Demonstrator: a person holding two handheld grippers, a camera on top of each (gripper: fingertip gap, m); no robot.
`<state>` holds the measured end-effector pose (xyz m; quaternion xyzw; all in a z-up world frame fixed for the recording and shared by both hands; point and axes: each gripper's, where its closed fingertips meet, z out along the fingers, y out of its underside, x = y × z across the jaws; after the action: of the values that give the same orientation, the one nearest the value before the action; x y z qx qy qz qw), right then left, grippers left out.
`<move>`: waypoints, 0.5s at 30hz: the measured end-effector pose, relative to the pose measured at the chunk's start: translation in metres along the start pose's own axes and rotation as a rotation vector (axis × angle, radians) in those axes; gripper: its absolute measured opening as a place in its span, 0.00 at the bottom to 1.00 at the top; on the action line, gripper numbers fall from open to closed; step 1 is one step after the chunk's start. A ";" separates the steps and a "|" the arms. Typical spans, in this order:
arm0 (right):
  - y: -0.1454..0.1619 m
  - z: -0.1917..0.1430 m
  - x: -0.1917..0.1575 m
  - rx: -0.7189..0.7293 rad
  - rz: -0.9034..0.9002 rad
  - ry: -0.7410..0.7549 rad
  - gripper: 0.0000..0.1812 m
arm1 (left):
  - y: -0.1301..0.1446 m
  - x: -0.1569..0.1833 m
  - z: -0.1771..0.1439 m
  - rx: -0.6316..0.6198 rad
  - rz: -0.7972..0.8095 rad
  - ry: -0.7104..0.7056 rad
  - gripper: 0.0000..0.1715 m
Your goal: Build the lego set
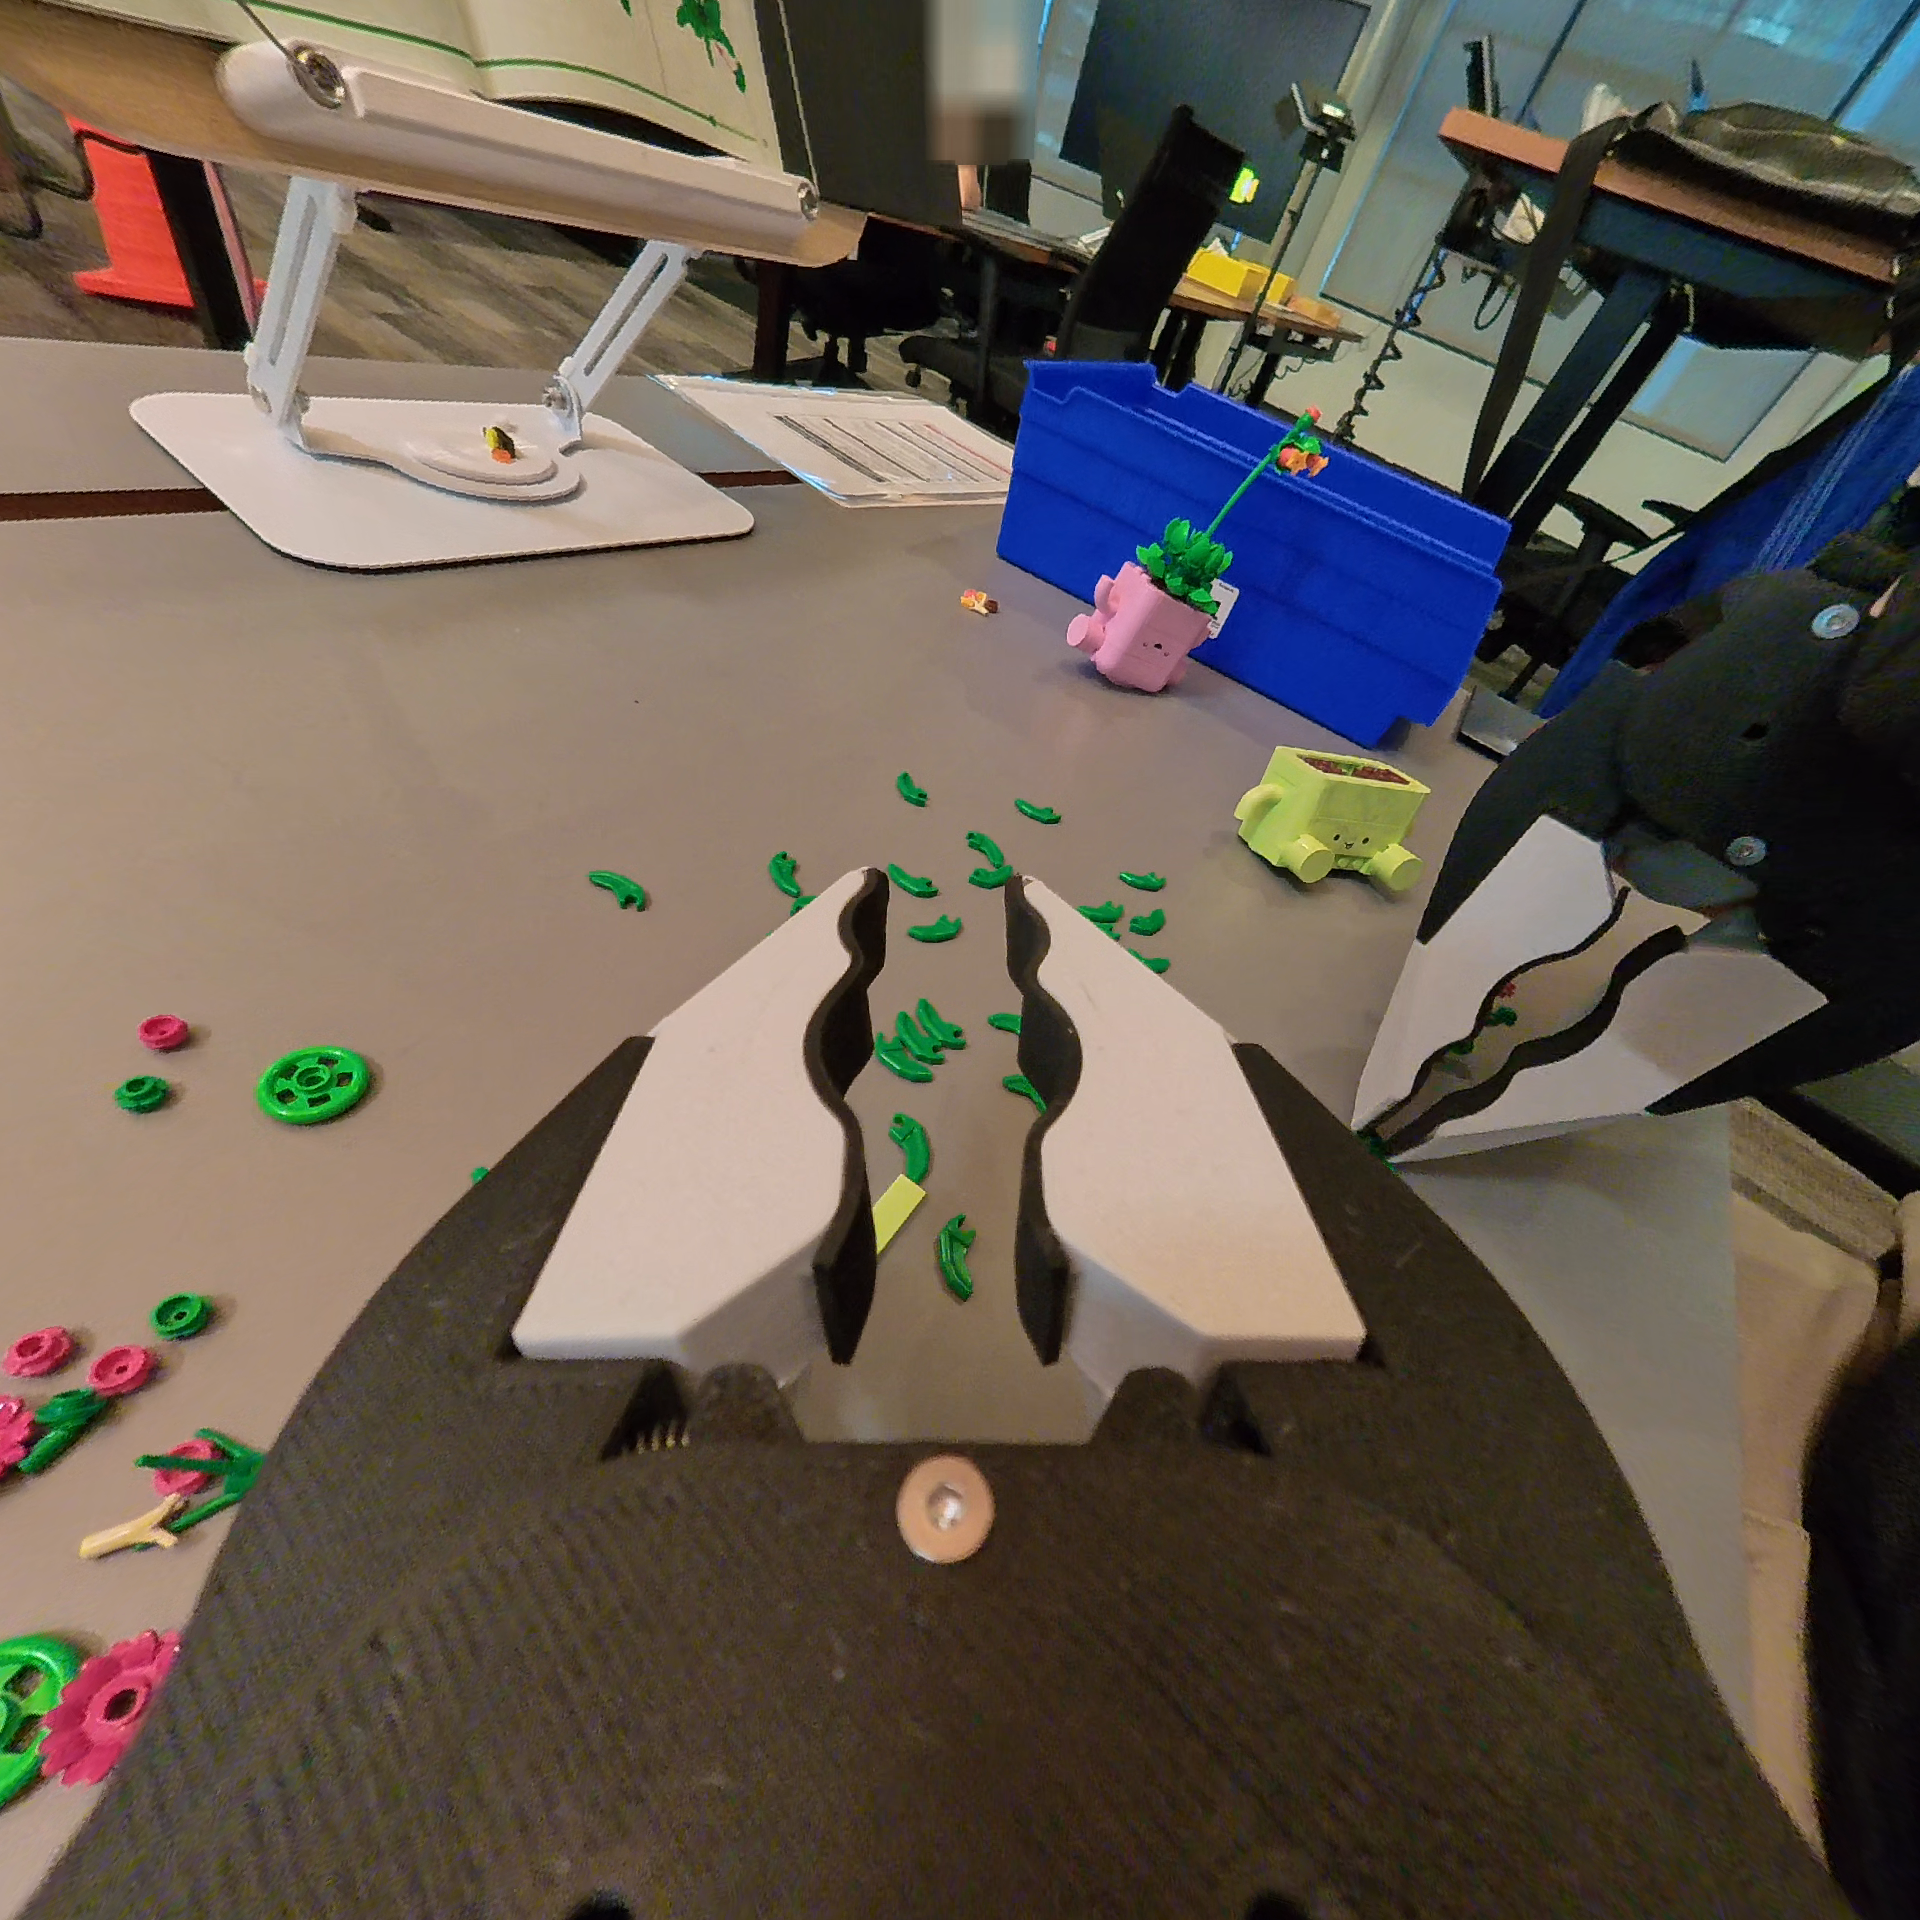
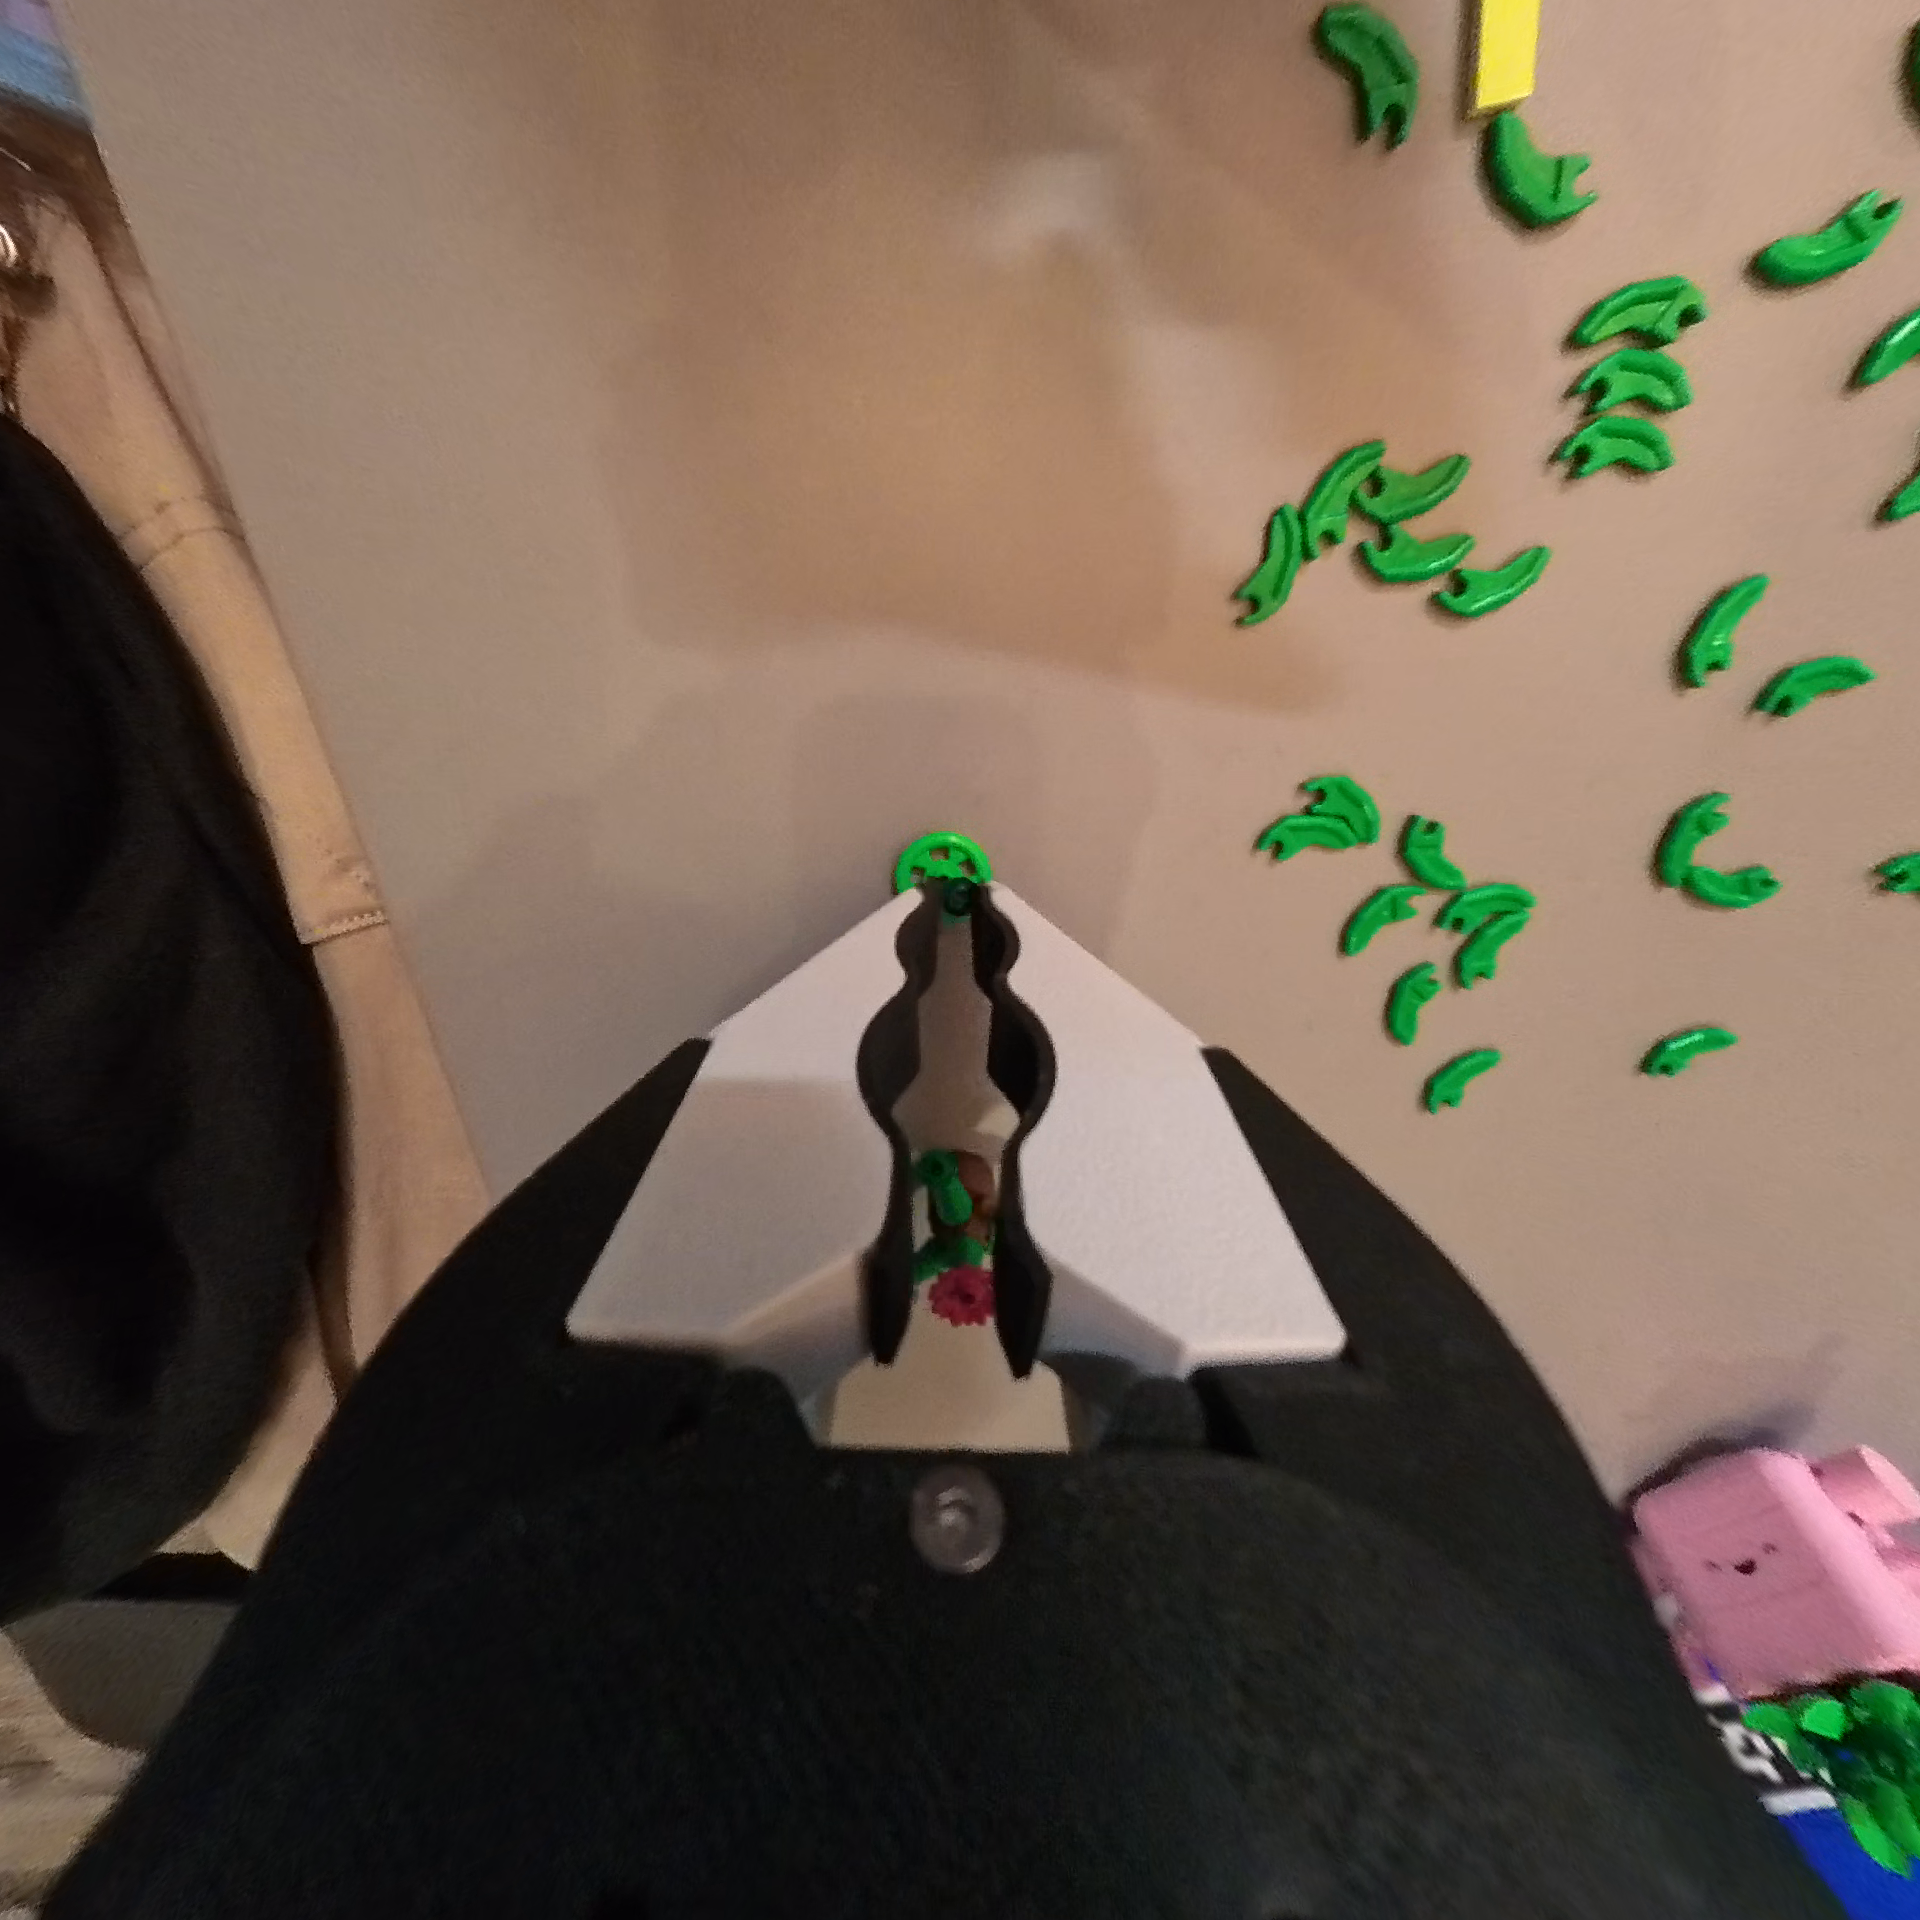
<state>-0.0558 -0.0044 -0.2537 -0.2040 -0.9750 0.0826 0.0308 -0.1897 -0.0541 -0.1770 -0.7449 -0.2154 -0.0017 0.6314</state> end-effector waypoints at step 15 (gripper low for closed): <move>0.000 0.002 -0.003 -0.010 -0.020 -0.005 0.02 | 0.002 -0.001 0.001 -0.011 0.003 -0.005 0.12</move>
<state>-0.0537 -0.0061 -0.2555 -0.1944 -0.9774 0.0779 0.0283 -0.1898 -0.0536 -0.1794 -0.7487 -0.2157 -0.0002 0.6269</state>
